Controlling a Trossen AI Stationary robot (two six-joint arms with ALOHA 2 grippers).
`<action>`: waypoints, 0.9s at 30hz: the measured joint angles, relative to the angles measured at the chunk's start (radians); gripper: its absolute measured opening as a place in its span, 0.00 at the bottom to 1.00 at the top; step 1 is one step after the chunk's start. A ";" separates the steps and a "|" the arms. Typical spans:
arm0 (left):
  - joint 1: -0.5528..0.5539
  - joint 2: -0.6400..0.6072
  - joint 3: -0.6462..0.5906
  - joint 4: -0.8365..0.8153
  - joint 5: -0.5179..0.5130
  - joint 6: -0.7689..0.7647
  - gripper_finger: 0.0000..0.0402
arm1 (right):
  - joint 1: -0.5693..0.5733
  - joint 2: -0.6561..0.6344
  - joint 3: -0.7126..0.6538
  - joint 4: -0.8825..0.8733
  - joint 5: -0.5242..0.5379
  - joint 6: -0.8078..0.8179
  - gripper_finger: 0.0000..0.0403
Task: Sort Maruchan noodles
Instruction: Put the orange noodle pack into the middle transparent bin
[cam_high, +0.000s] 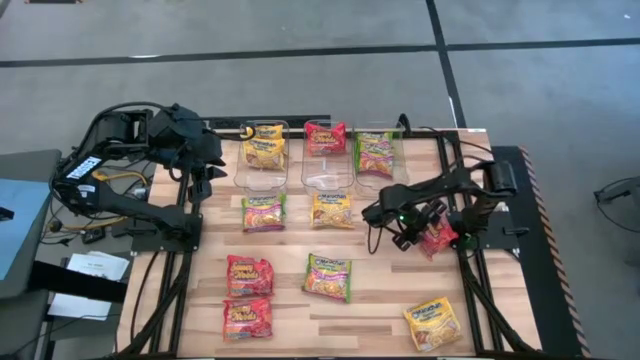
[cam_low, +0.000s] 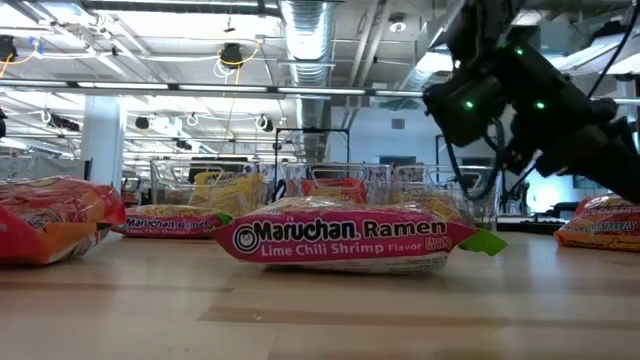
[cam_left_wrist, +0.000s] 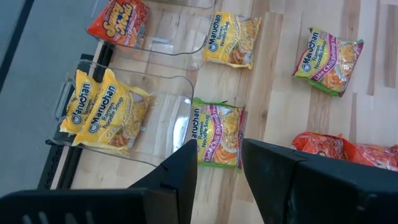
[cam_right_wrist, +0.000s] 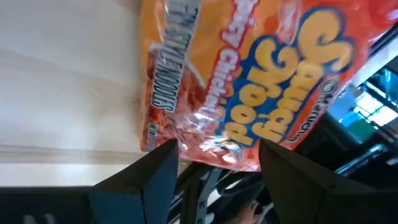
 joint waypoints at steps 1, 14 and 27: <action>0.000 0.000 0.000 0.000 0.000 0.000 0.28 | 0.007 -0.003 -0.021 0.014 -0.017 0.003 0.62; 0.000 0.000 0.000 0.001 0.000 0.018 0.28 | 0.067 -0.015 -0.221 0.165 -0.081 0.041 0.62; 0.000 0.000 0.000 0.002 0.000 0.000 0.28 | 0.066 -0.014 -0.246 0.204 -0.068 0.090 0.36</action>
